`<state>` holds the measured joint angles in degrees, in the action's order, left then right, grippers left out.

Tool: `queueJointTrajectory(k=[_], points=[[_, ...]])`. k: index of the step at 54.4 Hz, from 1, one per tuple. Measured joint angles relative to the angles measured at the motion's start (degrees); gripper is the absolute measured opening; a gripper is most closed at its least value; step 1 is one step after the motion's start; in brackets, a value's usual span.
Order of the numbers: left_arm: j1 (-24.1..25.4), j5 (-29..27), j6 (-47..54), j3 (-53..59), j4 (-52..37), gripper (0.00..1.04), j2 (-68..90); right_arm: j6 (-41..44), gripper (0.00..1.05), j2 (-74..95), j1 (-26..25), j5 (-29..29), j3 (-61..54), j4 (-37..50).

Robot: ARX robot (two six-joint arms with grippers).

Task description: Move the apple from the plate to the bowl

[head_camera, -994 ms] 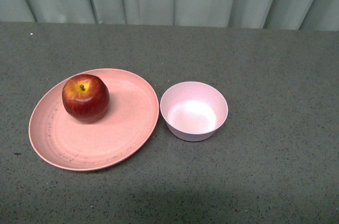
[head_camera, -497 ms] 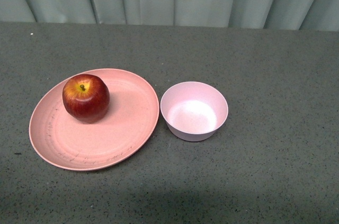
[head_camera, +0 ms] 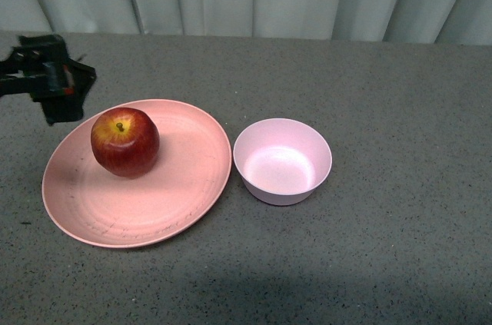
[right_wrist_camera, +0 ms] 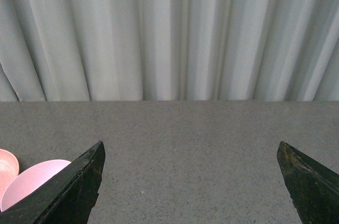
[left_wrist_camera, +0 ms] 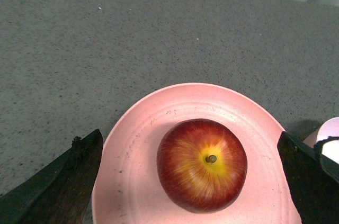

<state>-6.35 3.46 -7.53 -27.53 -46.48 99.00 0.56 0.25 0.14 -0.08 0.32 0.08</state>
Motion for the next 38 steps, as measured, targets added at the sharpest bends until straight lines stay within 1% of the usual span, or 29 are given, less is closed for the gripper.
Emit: queueJointTrajectory(k=[16, 24, 29, 38], points=[[-2.32, -1.81, 1.53, -7.93, 1.62, 0.98, 10.21, 0.0, 0.95, -0.02, 0.0, 0.02, 0.0, 0.0], [-2.58, -1.14, 2.51, -9.4, 3.34, 0.98, 12.24, 0.0, 0.95, -0.02, 0.0, 0.02, 0.0, 0.02], [-2.67, 0.94, 3.3, -9.49, 3.58, 0.98, 13.0, 0.0, 0.95, 0.0, 0.0, 0.02, 0.0, 0.0], [-2.64, 1.64, 4.31, -10.03, 5.46, 0.98, 14.36, 0.0, 0.95, -0.02, 0.0, 0.02, 0.0, 0.0]])
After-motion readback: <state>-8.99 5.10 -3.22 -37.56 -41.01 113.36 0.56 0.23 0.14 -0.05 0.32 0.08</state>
